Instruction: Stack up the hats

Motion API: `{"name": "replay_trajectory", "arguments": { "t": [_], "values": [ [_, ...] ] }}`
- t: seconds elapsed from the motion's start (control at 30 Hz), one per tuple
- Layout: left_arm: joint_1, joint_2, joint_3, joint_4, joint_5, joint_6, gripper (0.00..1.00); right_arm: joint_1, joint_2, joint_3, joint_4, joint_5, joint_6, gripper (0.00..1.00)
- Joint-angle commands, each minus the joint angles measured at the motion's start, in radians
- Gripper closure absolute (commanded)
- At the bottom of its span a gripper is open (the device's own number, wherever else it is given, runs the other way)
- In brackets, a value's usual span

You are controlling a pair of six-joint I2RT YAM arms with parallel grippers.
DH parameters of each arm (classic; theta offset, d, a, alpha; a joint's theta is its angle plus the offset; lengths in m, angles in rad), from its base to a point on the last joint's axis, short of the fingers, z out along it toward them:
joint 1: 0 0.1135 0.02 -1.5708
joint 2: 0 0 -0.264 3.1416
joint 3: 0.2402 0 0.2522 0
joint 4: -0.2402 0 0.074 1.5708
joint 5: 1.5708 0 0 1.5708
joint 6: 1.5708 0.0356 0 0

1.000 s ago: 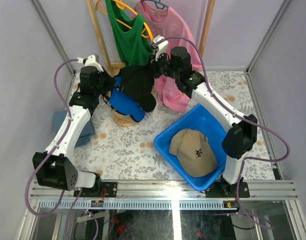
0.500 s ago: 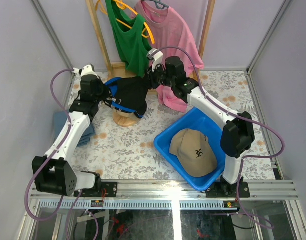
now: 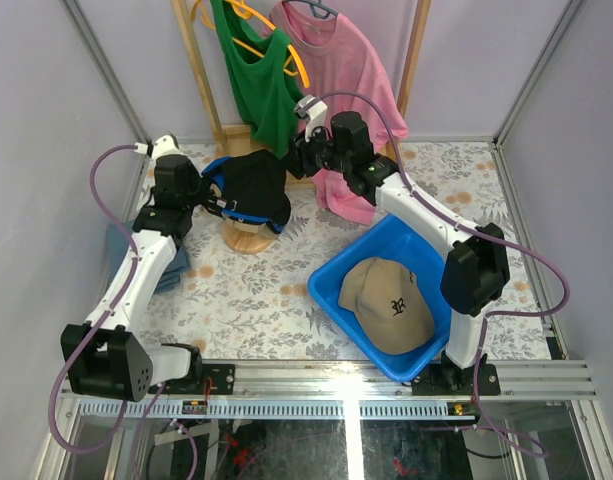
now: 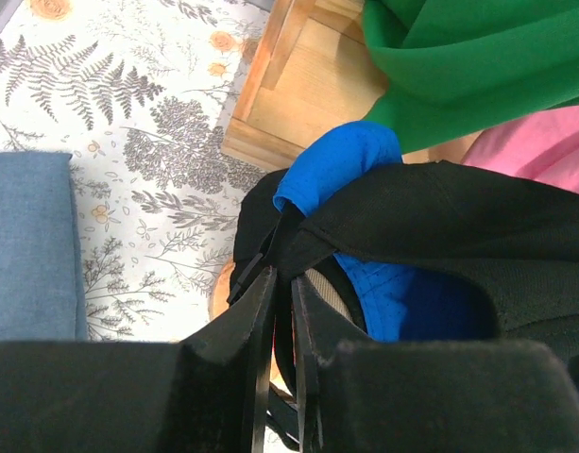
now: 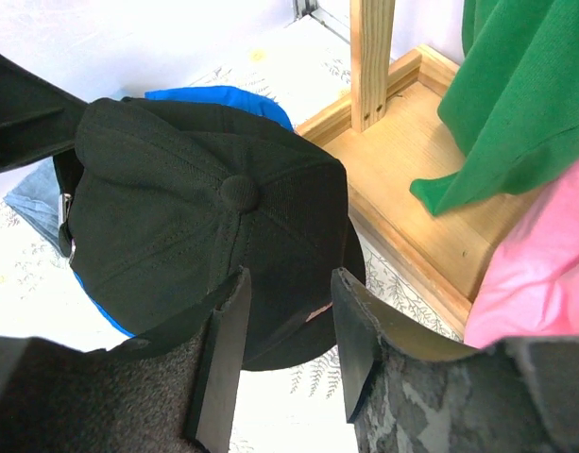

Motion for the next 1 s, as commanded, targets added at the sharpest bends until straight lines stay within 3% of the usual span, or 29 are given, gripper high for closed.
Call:
{"name": "replay_trajectory", "arguments": {
  "t": [0.0, 0.27, 0.47, 0.97],
  "values": [
    [0.024, -0.03, -0.022, -0.023, -0.082, -0.009, 0.9, -0.003, 0.006, 0.075, 0.03, 0.01, 0.021, 0.52],
    [0.025, -0.049, -0.054, -0.036, -0.079, -0.009, 0.88, 0.0, 0.061, 0.194, 0.008, 0.011, 0.084, 0.48],
    [0.027, -0.054, -0.075, -0.052, -0.091, -0.017, 0.82, 0.02, 0.16, 0.342, -0.052, 0.005, 0.104, 0.44],
    [0.034, -0.068, -0.136, -0.059, -0.101, -0.026, 0.8, 0.095, 0.292, 0.456, -0.054, -0.009, 0.143, 0.35]
  ]
}}
